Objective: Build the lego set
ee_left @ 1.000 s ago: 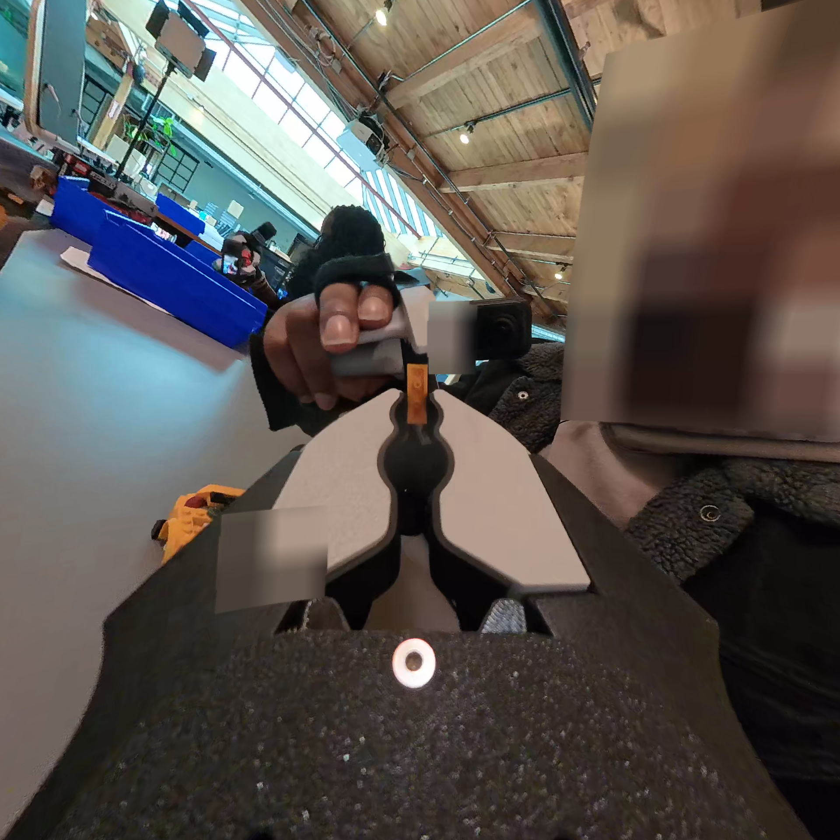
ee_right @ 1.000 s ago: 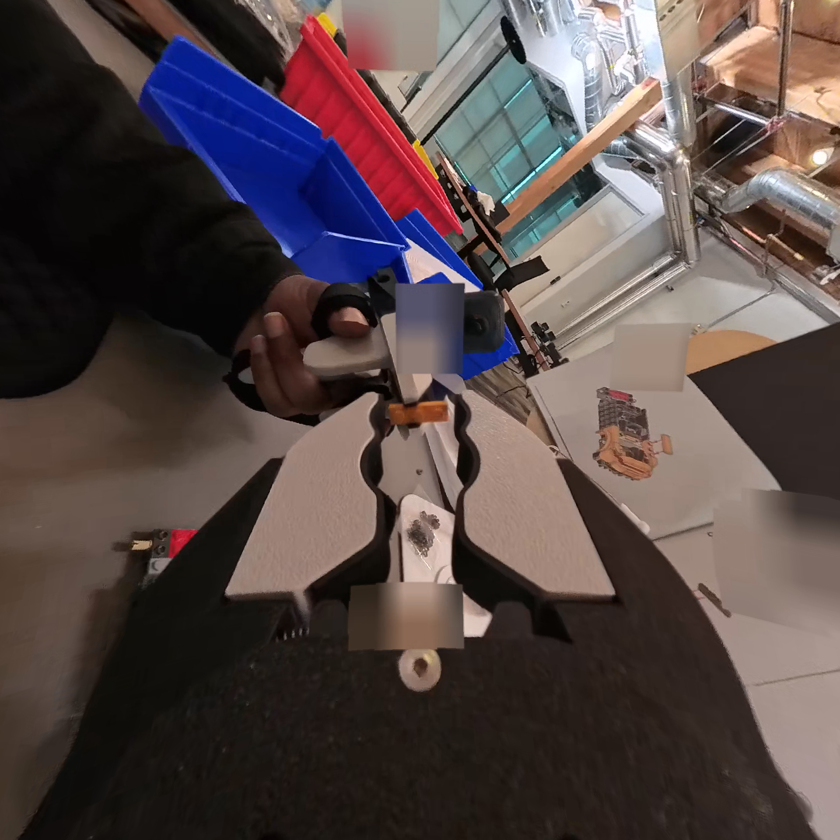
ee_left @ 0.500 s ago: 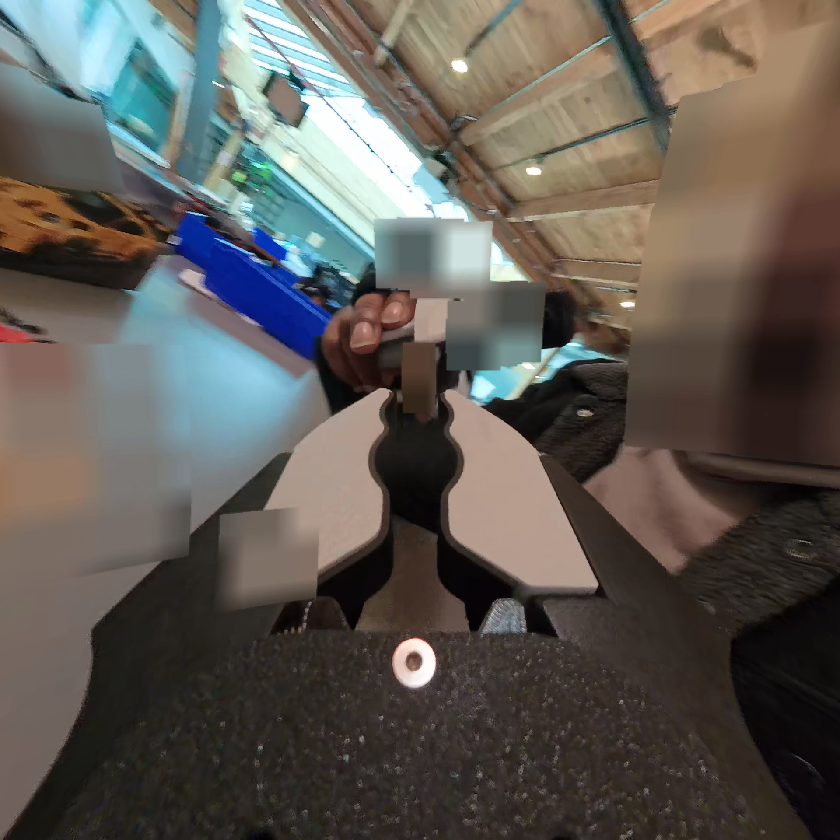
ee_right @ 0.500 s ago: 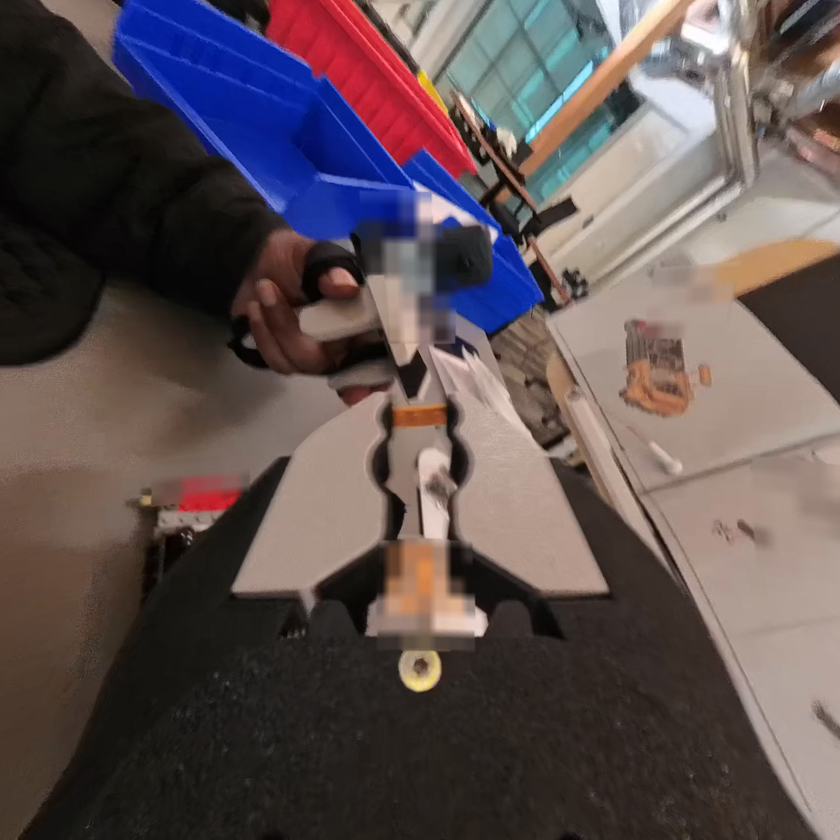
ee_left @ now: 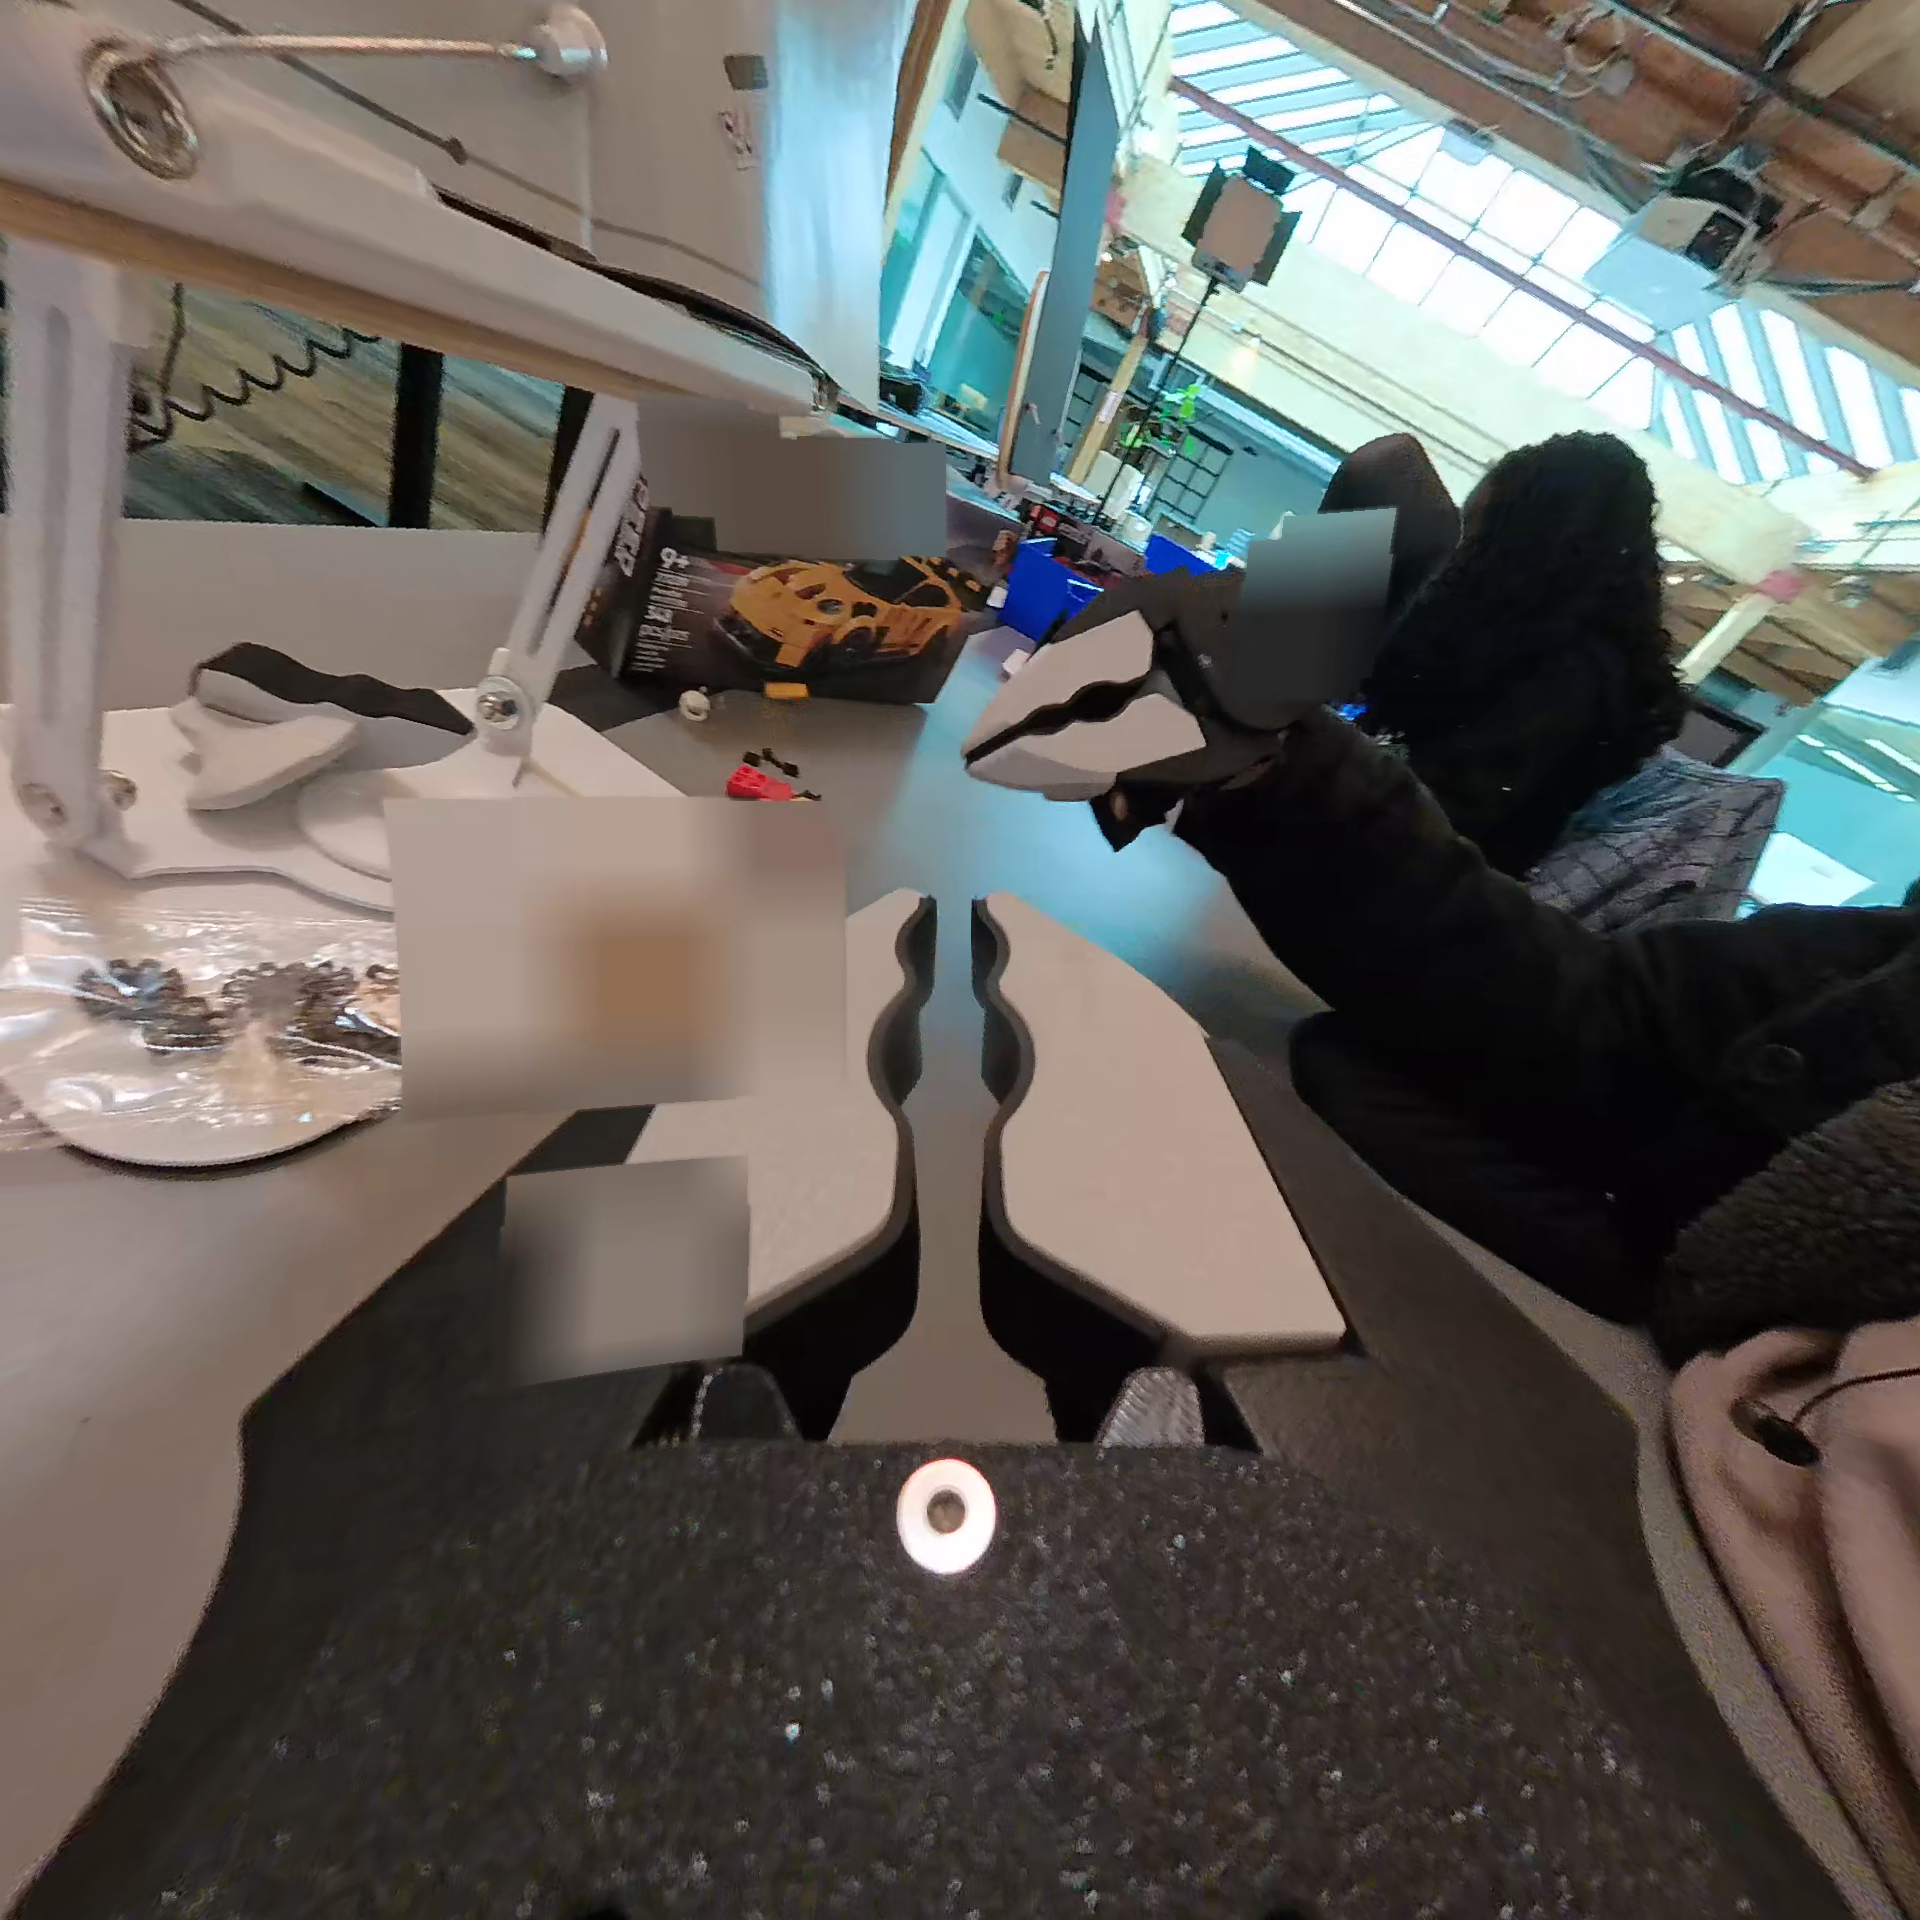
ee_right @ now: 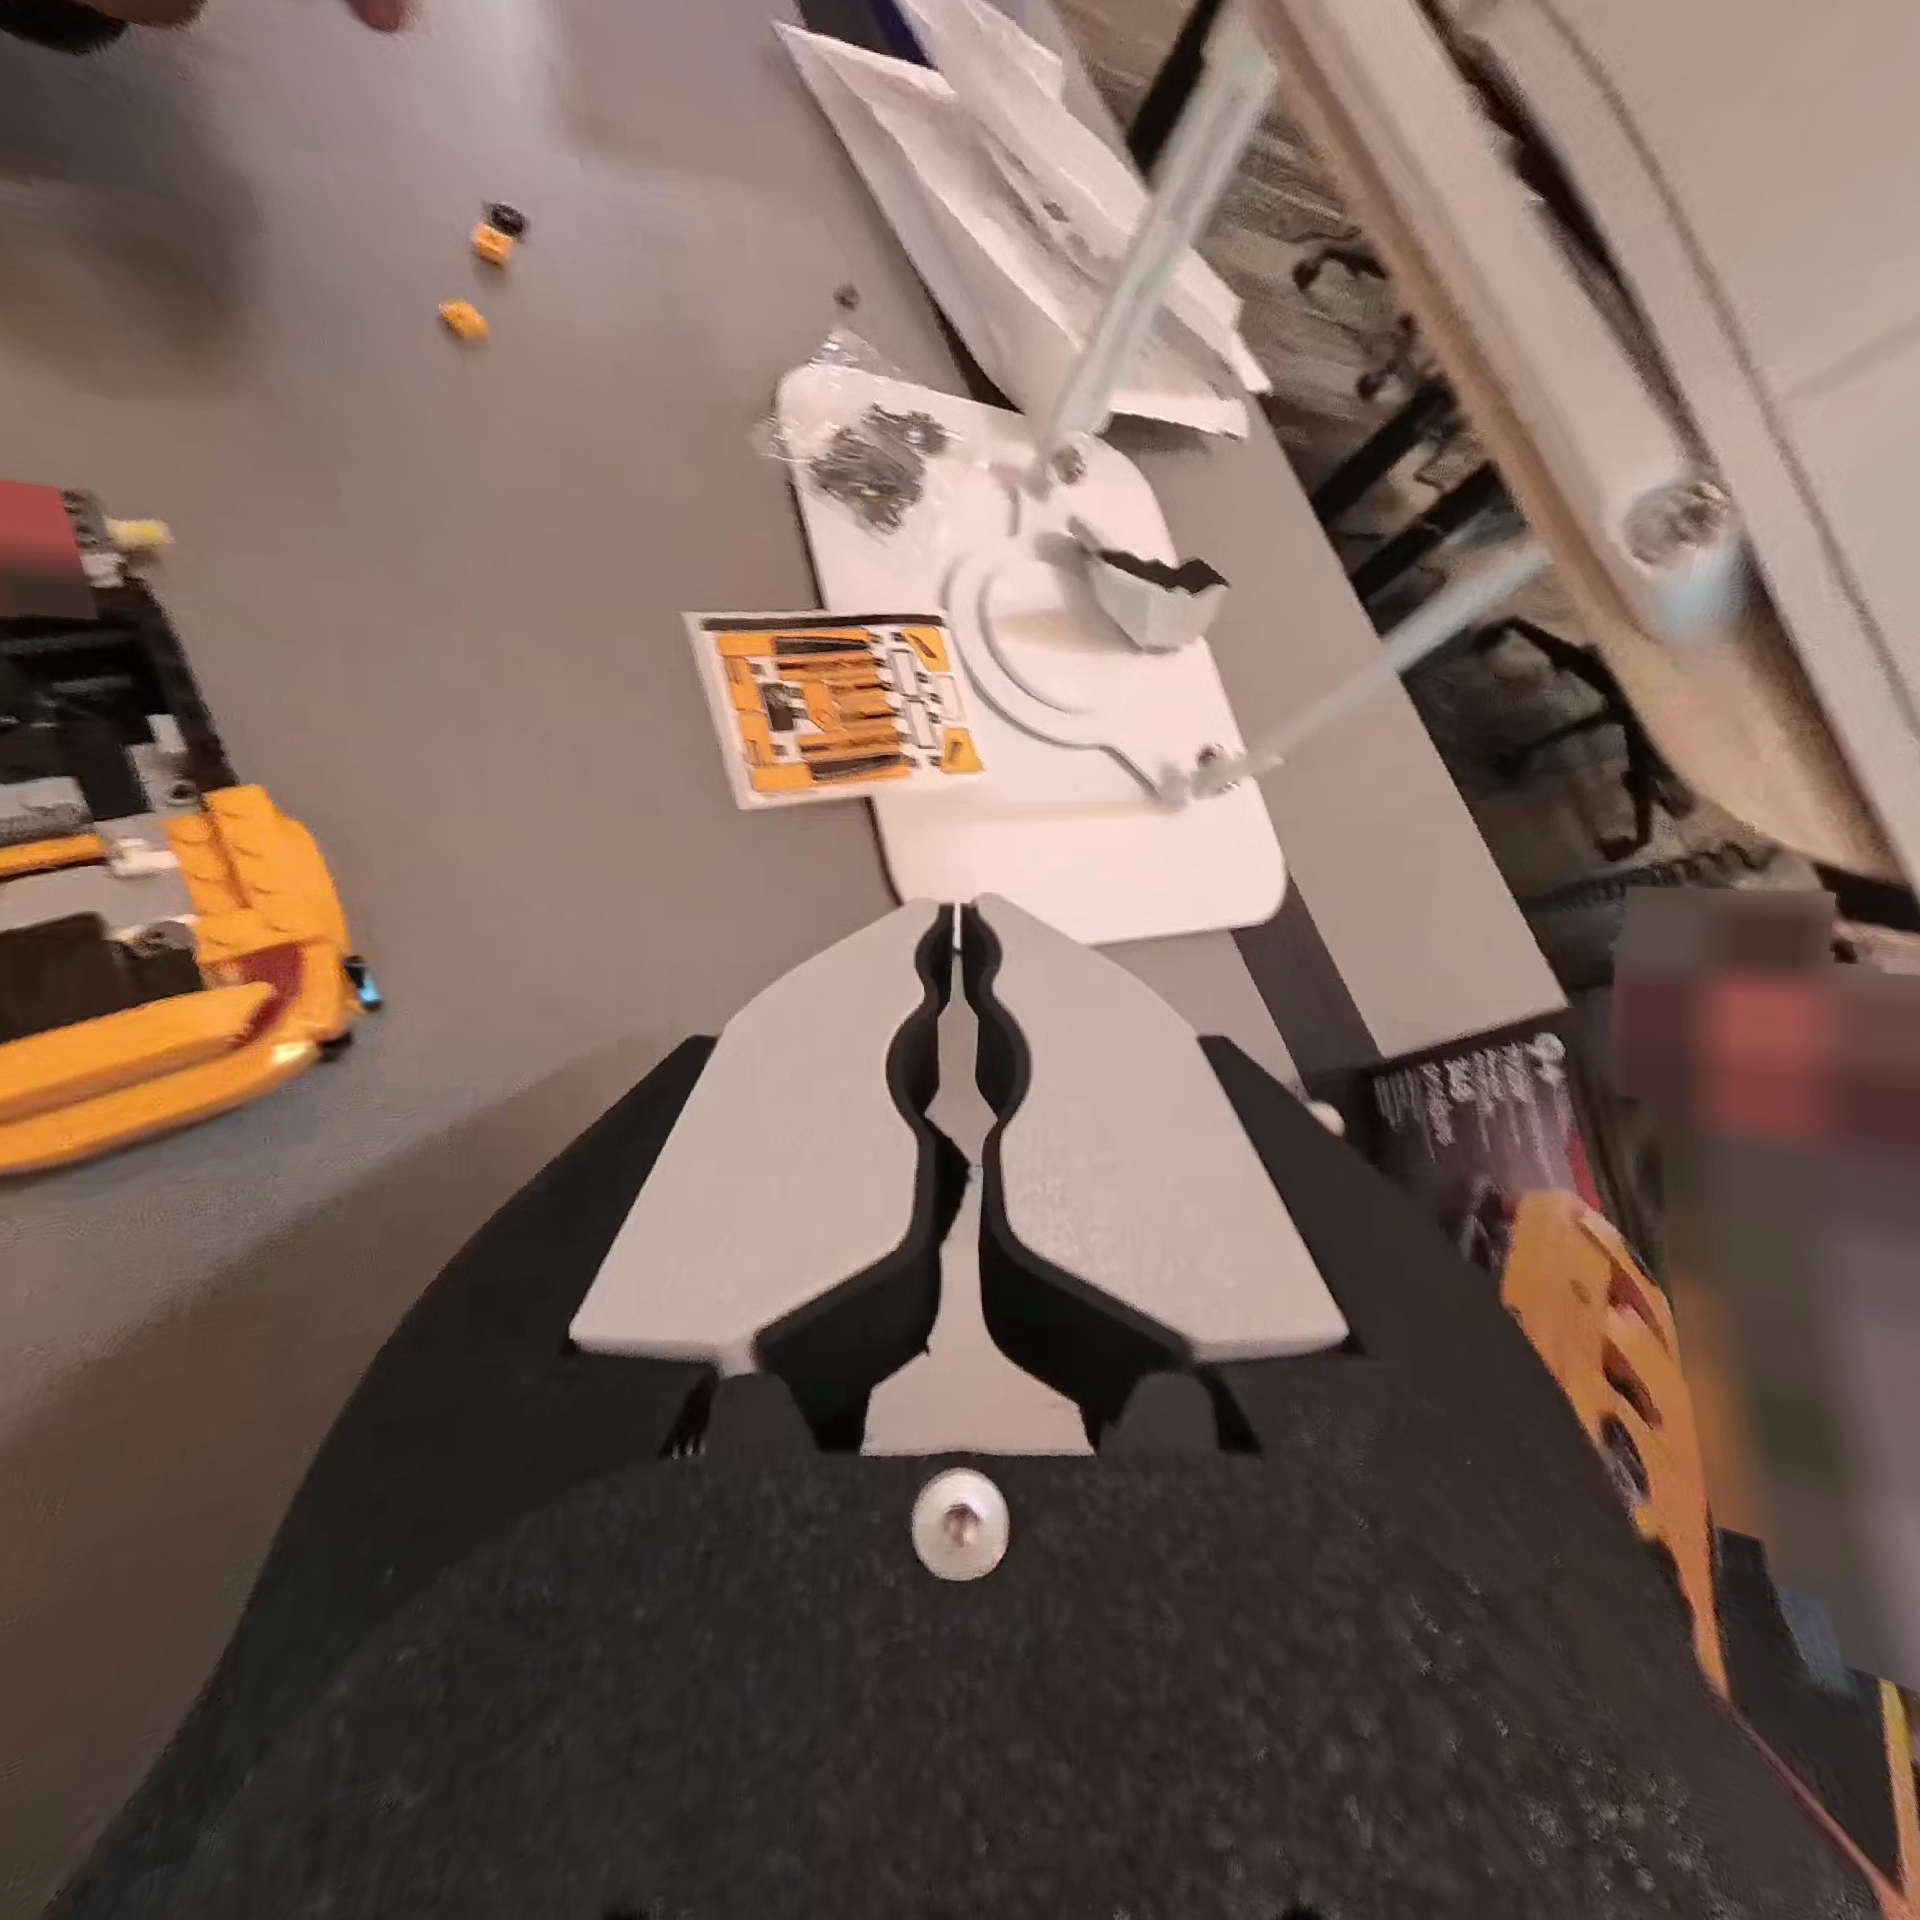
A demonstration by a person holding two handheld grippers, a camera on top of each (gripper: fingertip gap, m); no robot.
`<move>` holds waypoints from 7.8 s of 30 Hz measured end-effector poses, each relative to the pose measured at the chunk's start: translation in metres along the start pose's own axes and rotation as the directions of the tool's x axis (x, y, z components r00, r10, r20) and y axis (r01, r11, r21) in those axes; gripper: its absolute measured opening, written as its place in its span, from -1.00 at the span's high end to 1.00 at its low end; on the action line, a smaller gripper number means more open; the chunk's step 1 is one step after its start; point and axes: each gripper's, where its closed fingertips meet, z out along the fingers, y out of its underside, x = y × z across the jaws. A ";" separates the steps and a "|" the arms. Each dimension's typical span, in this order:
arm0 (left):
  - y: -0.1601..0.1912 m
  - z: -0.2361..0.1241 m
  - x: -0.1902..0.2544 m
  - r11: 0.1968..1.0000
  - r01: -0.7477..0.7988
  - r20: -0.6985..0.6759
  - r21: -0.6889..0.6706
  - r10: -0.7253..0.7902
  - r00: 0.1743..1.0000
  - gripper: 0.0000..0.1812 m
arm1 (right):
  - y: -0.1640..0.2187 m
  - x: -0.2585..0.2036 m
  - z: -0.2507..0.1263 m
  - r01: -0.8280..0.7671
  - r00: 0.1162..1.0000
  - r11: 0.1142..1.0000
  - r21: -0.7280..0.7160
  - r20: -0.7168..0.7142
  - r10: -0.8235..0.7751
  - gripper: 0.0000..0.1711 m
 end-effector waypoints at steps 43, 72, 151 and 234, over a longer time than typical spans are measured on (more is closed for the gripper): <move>-0.026 -0.038 -0.054 0.952 -0.304 0.508 0.027 0.249 0.825 1.00 | -0.051 0.087 -0.050 -0.269 0.788 0.739 0.618 -0.300 0.537 0.99; -0.129 -0.158 -0.062 0.836 -0.548 0.874 -0.036 0.292 0.388 1.00 | -0.043 0.090 -0.047 -0.307 0.723 0.696 0.649 -0.316 0.614 1.00; -0.101 -0.461 -0.302 0.906 0.364 0.959 -0.218 0.129 0.254 0.76 | -0.046 0.074 -0.030 -0.310 0.792 0.750 0.584 -0.279 0.544 1.00; 0.015 -0.039 0.044 0.893 0.441 -0.173 -0.092 -0.450 0.876 0.99 | -0.114 -0.049 -0.016 -0.599 0.763 0.766 0.233 0.456 0.458 0.81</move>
